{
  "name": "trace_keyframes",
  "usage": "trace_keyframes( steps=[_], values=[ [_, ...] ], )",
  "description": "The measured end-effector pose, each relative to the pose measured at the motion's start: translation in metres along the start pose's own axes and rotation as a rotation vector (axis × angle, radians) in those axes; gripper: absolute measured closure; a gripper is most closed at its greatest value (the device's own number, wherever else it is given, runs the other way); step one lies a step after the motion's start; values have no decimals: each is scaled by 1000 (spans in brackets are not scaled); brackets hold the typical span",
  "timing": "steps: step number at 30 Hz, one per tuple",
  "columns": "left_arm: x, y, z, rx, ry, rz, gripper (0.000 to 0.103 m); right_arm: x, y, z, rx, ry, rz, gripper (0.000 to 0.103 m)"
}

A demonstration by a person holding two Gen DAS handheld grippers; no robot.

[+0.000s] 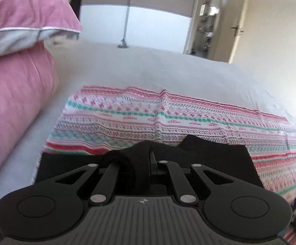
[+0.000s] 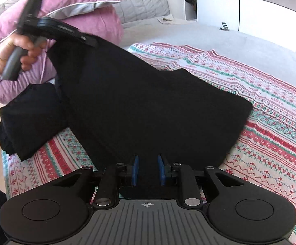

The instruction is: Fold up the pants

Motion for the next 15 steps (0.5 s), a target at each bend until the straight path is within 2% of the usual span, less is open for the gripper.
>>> trace_keyframes(
  steps=[1, 3, 4, 5, 7, 9, 11, 13, 14, 15],
  values=[
    [5, 8, -13, 4, 47, 18, 97, 2, -2, -1, 0, 10, -8, 77],
    [38, 30, -59, -66, 243, 115, 95, 8, -4, -5, -3, 38, -23, 68],
    [48, 36, -77, -98, 314, 144, 95, 11, -4, -8, -2, 51, -26, 65],
    [54, 40, -92, -138, 336, 153, 95, 14, -4, -11, -4, 68, -29, 63],
    [52, 43, -95, -224, 273, 134, 95, 17, -6, -15, -6, 86, -38, 62],
    [52, 44, -91, -284, 244, 115, 93, 18, -8, -17, -3, 96, -44, 58],
    [57, 44, -85, -284, 249, 130, 92, 18, -11, -17, 5, 95, -48, 53],
    [60, 42, -80, -277, 241, 121, 92, 17, -12, -17, 6, 97, -49, 52],
    [59, 40, -76, -264, 228, 138, 97, 17, -13, -17, 5, 97, -50, 51],
    [56, 37, -70, -239, 210, 163, 97, 16, -13, -16, 3, 94, -53, 51]
  ],
)
Point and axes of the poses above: each gripper's, at about its wrist camera, not at the fingertips, and x roughly the way its jaws point, y to its left, z to its top, the point moved 9 cm from there along x, roughly the way its jaws point, and after that the axes turned 7 degrees about x, right-handed, at the moved point
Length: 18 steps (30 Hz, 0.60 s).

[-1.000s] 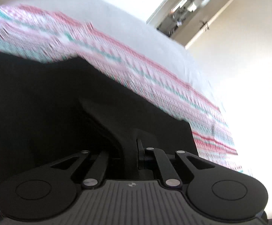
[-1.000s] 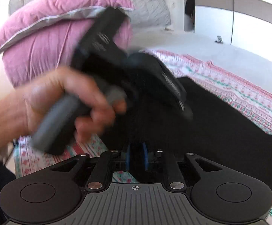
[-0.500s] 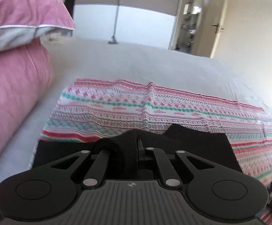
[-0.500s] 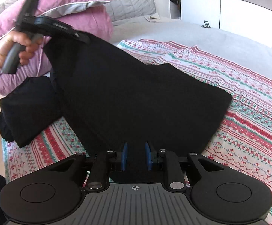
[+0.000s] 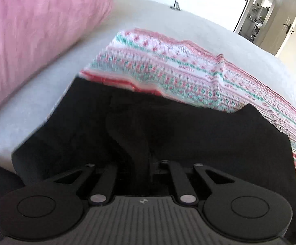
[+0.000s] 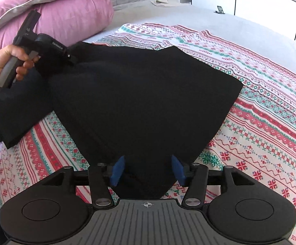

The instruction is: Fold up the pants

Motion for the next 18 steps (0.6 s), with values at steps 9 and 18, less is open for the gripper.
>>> trace_keyframes(
  steps=[9, 18],
  values=[
    [-1, -11, -7, 130, 84, 57, 85, -2, -1, 2, 1, -4, -6, 51],
    [27, 24, 33, -333, 89, -153, 19, 0, -12, 1, 55, 5, -8, 45]
  ],
)
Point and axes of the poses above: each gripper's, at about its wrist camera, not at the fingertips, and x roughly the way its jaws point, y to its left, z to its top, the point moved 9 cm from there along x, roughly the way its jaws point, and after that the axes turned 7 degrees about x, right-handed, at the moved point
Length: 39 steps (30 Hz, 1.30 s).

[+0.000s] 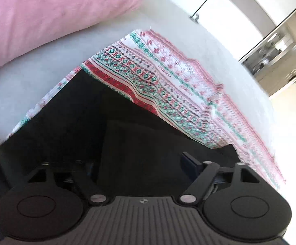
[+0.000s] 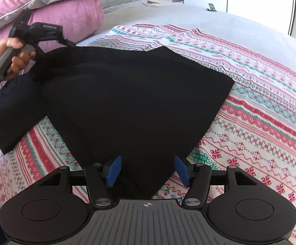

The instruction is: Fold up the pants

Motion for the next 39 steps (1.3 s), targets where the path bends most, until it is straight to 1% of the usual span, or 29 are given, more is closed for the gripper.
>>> trace_keyframes(
  steps=[2, 4, 5, 6, 7, 8, 10, 11, 12, 13, 14, 16, 18, 19, 20, 22, 23, 25, 27, 28, 29, 30, 31, 32, 34, 35, 36, 38, 39],
  values=[
    [17, 2, 4, -23, 59, 64, 19, 2, -1, -1, 9, 7, 1, 45],
    [26, 2, 1, -31, 100, 96, 21, 1, -1, -2, 2, 9, 3, 45],
    [28, -1, 2, -19, 96, 121, 30, 1, 0, -2, 1, 9, 4, 45],
    [27, -1, 3, -17, 86, 142, 50, 2, -1, -2, 2, 9, 5, 45],
    [20, 0, 2, -21, 69, 135, 66, 2, -1, -2, 5, 11, 6, 44],
    [15, -2, 3, -26, 41, 105, 75, 4, -3, -2, 10, 13, 5, 42],
    [1, -9, 8, 26, -63, 72, 77, 8, -5, -5, 21, 22, 5, 40],
    [-10, -17, 10, 86, -144, 53, 81, 11, -6, -6, 28, 29, 6, 38],
    [-13, -21, 12, 133, -213, 33, 82, 14, -7, -8, 37, 37, 8, 37],
    [-27, -28, 12, 191, -310, 9, 82, 18, -8, -10, 50, 47, 9, 35],
    [-35, -32, 11, 219, -371, -4, 82, 21, -9, -12, 63, 52, 12, 33],
    [-39, -30, 10, 228, -405, -21, 82, 25, -10, -15, 79, 53, 17, 31],
    [-28, -18, 8, 214, -350, 48, 76, 27, -10, -16, 83, 53, 17, 29],
    [-16, -10, 9, 202, -296, 111, 74, 27, -10, -16, 84, 54, 14, 29],
    [-6, -1, 7, 193, -240, 203, 73, 27, -9, -16, 81, 56, 11, 29],
    [-5, 6, 8, 190, -228, 268, 73, 26, -10, -17, 81, 58, 10, 28],
    [-11, 6, 11, 176, -262, 258, 73, 26, -10, -17, 84, 60, 13, 28],
    [-23, 1, 16, 145, -315, 188, 70, 26, -11, -17, 82, 64, 15, 28],
    [-23, -2, 20, 123, -287, 138, 53, 27, -11, -17, 81, 65, 14, 27],
    [-17, -2, 21, 127, -254, 168, 52, 27, -10, -17, 79, 64, 14, 26],
    [-10, 2, 22, 140, -206, 249, 52, 28, -9, -17, 77, 64, 13, 26],
    [-6, 6, 23, 152, -184, 315, 53, 28, -9, -17, 77, 64, 12, 26],
    [-7, 6, 22, 159, -190, 346, 53, 28, -10, -17, 79, 64, 14, 26],
    [-11, 1, 24, 163, -231, 316, 53, 28, -9, -17, 81, 64, 16, 26],
    [-20, -9, 17, 154, -266, 189, 52, 28, -10, -17, 81, 64, 19, 26],
    [-13, -13, 12, 157, -225, 144, 49, 28, -9, -17, 80, 65, 18, 26],
    [-5, -13, 7, 165, -169, 149, 47, 28, -9, -17, 80, 65, 17, 25],
    [18, -2, -7, 215, -10, 324, 45, 28, -9, -18, 80, 67, 17, 25],
    [21, 4, -11, 210, 16, 376, 45, 28, -9, -18, 82, 67, 19, 25]
  ],
)
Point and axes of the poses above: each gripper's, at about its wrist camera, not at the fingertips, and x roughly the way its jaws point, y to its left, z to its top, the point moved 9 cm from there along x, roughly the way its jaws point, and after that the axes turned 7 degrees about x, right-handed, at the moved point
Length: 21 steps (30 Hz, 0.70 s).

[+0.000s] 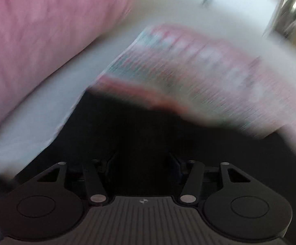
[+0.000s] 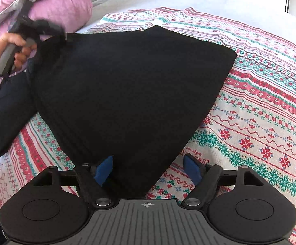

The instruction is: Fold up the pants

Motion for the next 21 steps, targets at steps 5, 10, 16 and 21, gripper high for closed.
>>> trace_keyframes(
  steps=[5, 10, 16, 21],
  values=[
    [-25, 33, -2, -99, -113, 177, 46, -1, -3, -1, 10, 21, 9, 25],
    [-70, 57, 4, -271, -241, 144, 46, -7, -4, -3, 37, 53, 52, 23],
    [-117, -24, -9, -185, -247, -99, 45, -51, -35, 14, 364, 13, 321, 24],
    [-130, -166, -69, 64, -95, -317, 45, -61, -90, 19, 594, -54, 295, 25]
  ],
)
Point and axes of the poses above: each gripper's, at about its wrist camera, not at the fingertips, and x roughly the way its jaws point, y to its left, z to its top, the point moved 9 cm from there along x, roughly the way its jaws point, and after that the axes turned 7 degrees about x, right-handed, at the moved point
